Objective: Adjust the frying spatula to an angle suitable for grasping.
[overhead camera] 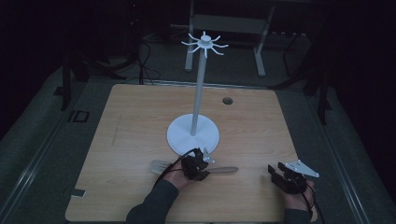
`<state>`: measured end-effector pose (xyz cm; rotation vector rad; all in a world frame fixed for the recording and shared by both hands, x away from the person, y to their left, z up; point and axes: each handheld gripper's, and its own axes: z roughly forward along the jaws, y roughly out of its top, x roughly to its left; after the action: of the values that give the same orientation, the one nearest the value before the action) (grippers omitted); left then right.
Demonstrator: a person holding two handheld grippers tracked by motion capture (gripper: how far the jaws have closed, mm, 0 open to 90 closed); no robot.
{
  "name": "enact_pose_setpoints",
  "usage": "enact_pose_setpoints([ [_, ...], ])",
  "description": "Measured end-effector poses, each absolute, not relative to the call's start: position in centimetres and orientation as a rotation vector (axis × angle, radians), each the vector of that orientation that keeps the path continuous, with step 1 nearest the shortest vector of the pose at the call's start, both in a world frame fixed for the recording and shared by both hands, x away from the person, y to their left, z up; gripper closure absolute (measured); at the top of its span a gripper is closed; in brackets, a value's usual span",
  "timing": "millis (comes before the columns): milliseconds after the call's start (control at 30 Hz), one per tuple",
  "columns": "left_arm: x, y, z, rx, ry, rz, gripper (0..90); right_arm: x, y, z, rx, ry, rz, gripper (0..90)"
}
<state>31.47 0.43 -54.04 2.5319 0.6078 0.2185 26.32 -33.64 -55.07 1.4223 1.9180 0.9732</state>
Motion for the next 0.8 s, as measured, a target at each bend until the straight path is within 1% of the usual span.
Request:
enact_pose_setpoints([
  [100, 31.7, 0.9, -53.9, 2.536, 0.652, 0.226, 72.5, 26.3, -33.6, -55.1, 1.423, 1.920, 0.973, 53.0],
  [167, 31.7, 0.9, -53.9, 2.536, 0.652, 0.226, 72.9, 26.3, -33.7, -55.1, 1.424, 1.920, 0.973, 53.0],
  [200, 31.8, 1.8, -53.8, 2.540, 0.694, 0.230, 73.8, 26.3, -33.7, -55.1, 1.425, 1.921, 0.972, 52.9],
  [267, 31.7, 2.4, -53.7, 2.543, 0.706, 0.235, 74.4, 26.3, -33.7, -55.1, 1.425, 1.921, 0.972, 52.8],
  [367, 31.7, 2.7, -53.7, 2.547, 0.709, 0.237, 74.8, 26.3, -33.7, -55.2, 1.427, 1.922, 0.969, 52.6],
  [500, 31.5, 3.4, -53.5, 2.595, 0.699, 0.209, 75.2, 26.3, -33.6, -55.2, 1.427, 1.926, 0.965, 52.5],
  [800, 32.5, 2.6, -53.2, 2.698, 0.665, 0.130, 74.7, 26.3, -33.7, -55.2, 1.435, 1.925, 0.969, 52.3],
])
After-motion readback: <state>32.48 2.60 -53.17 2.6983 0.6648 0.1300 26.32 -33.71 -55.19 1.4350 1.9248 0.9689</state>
